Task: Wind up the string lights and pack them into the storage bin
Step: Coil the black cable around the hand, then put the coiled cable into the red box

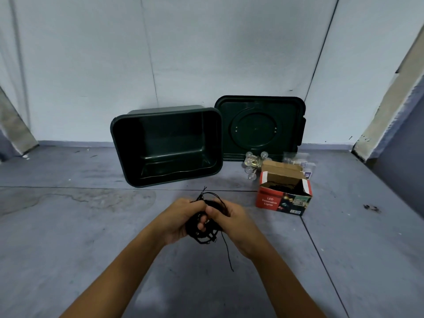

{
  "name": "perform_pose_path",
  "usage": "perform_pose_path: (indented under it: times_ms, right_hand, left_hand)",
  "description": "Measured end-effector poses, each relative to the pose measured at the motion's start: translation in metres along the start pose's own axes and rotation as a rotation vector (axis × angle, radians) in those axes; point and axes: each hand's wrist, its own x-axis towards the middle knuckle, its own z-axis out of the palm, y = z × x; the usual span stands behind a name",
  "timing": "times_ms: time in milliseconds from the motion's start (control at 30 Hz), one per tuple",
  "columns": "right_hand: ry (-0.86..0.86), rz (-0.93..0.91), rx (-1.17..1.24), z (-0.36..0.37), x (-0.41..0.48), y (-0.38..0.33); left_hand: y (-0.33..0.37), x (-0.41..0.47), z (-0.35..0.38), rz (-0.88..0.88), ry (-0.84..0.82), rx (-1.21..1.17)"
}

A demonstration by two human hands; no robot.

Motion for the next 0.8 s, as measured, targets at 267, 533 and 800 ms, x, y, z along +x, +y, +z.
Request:
perform_pose_path:
  times_ms: [267, 533, 800]
  right_hand:
    - [-0.031, 0.07, -0.332, -0.016, 0.012, -0.002]
    - [-0.074, 0.11, -0.629, -0.038, 0.022, -0.016]
    - [-0.006, 0.041, -0.939, -0.059, 0.035, -0.013]
  left_hand:
    - [0.0, 0.008, 0.002, 0.055, 0.031, 0.112]
    - [0.002, 0.021, 0.01, 0.093, 0.048, 0.219]
    - [0.007, 0.041, 0.039, 0.281, 0.19, 0.433]
